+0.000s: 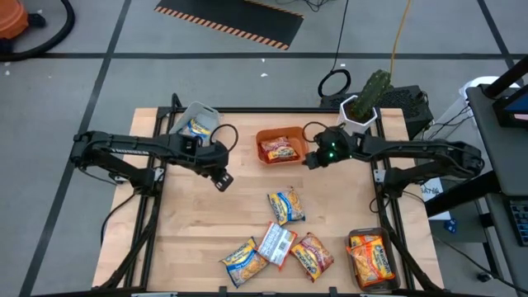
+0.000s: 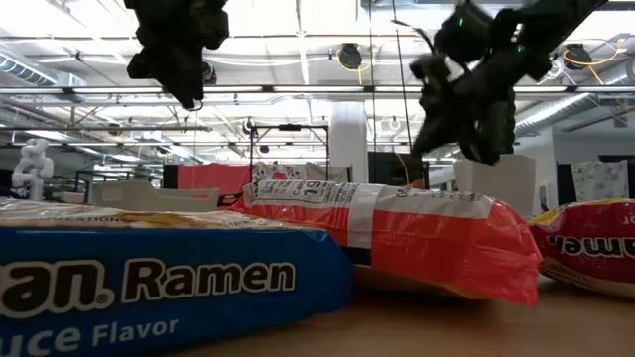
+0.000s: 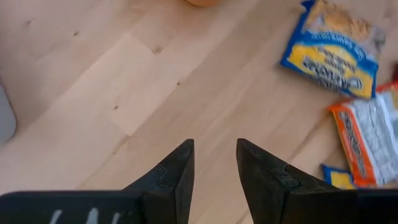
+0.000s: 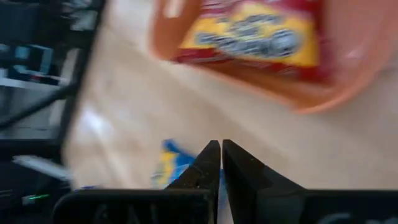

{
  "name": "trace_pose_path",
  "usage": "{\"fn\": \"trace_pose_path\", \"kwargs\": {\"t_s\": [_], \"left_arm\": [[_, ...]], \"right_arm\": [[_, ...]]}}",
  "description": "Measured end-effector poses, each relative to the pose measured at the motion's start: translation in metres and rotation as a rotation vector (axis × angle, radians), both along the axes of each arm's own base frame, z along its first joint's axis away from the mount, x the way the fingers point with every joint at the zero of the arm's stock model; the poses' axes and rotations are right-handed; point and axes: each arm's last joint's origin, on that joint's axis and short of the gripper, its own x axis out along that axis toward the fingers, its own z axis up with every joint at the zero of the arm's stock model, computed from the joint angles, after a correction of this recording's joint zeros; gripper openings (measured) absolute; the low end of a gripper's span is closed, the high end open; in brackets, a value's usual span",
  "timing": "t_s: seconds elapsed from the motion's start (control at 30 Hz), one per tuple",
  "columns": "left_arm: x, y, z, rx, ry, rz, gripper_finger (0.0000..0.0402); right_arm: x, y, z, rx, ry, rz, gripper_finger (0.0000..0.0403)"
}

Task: Sort Maruchan noodles
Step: Put the top blue noodle pack into the gray bin

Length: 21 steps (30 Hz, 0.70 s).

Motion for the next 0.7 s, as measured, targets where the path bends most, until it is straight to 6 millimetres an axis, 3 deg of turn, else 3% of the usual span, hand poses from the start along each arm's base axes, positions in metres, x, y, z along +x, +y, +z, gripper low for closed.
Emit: {"fn": "trace_pose_path", "kwargs": {"t_s": [0.17, 0.4, 0.7], "left_arm": [[0.0, -0.002, 0.0, 0.022, 0.008, -0.089, 0.0124], [0.0, -0.003, -0.002, 0.042, 0.015, -0.146, 0.0124], [-0.012, -0.019, -0.038, -0.074, 0.132, -0.238, 0.0124]], "right_arm": [[0.003, 0.03, 0.02, 0.078, -0.05, 0.009, 0.0011], [-0.001, 0.075, 0.03, 0.134, -0.057, -0.032, 0.0011], [-0.001, 0.131, 0.036, 0.207, -0.066, -0.04, 0.0011]]}}
